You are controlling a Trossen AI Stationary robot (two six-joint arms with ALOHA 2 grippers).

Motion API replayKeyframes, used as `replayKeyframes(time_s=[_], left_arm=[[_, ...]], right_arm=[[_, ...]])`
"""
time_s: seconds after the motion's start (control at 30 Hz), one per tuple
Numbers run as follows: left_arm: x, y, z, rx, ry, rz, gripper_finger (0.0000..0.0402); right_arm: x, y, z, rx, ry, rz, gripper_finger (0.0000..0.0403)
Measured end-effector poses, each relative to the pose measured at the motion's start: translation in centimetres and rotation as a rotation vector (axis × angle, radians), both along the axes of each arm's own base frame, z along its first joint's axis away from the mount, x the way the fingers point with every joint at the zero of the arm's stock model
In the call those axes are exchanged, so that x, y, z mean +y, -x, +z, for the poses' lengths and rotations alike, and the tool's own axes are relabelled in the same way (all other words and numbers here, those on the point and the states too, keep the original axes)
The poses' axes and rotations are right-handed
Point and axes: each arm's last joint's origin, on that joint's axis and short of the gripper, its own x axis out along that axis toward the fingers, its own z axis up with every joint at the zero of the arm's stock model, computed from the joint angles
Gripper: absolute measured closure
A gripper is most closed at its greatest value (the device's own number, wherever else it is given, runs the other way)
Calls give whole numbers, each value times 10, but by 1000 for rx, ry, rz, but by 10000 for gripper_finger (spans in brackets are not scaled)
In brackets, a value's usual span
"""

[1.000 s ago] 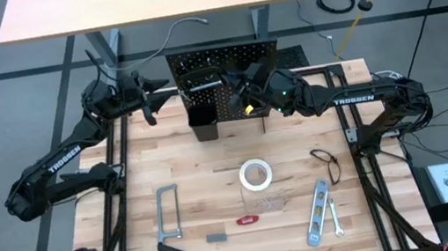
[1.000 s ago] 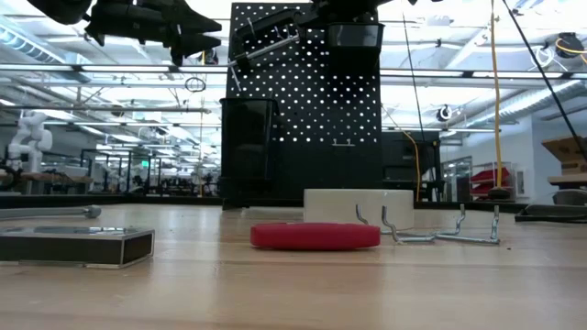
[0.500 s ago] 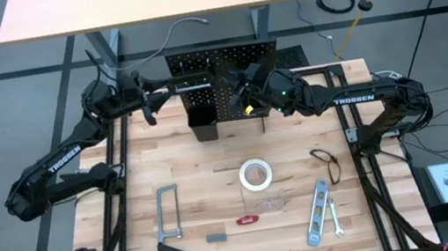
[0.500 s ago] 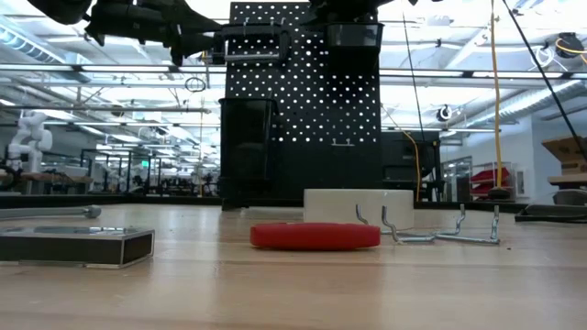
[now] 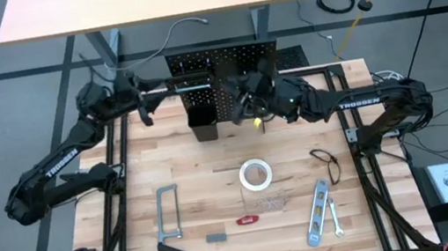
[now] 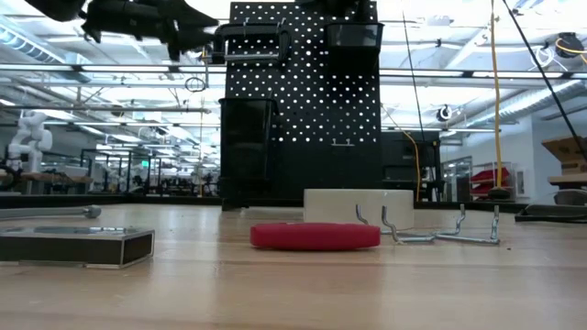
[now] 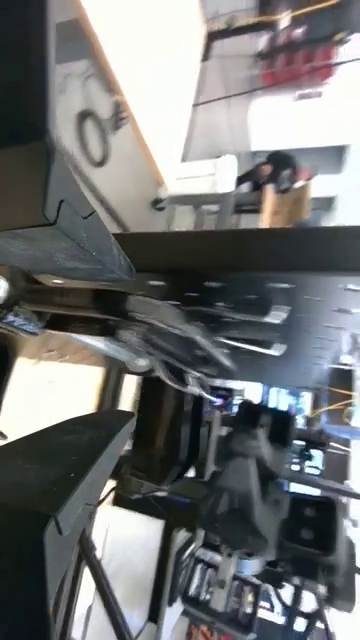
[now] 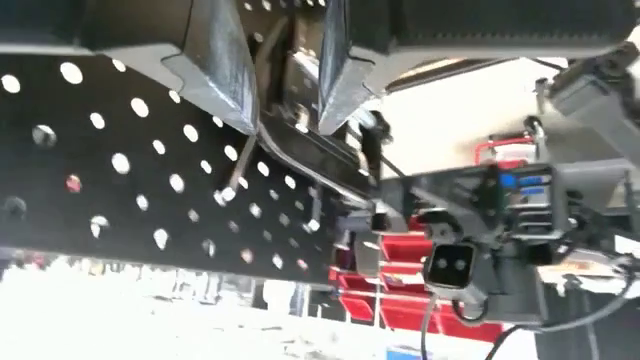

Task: Hang tools onto peg board
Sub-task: Hang the black c clamp on the black peg board

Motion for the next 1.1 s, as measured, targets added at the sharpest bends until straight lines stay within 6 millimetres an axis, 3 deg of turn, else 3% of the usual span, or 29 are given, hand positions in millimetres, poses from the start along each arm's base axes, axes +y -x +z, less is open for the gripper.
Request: replayKeyframes(time_s=[0.13,0.27,0.73,1.1], left_arm=[[-13,17,15,-62,-71,44,178],[-16,22,14,-47,-44,106,178],[-2,12,-3,76,-40,186,178],[1,1,-7,93,-46,121,178]], right_arm=[[13,4,6,-7,14,33,303],[27,4,7,-9,17,73,303],[78,3,2,47,16,229,303],[87,4,2,47,16,248,303]])
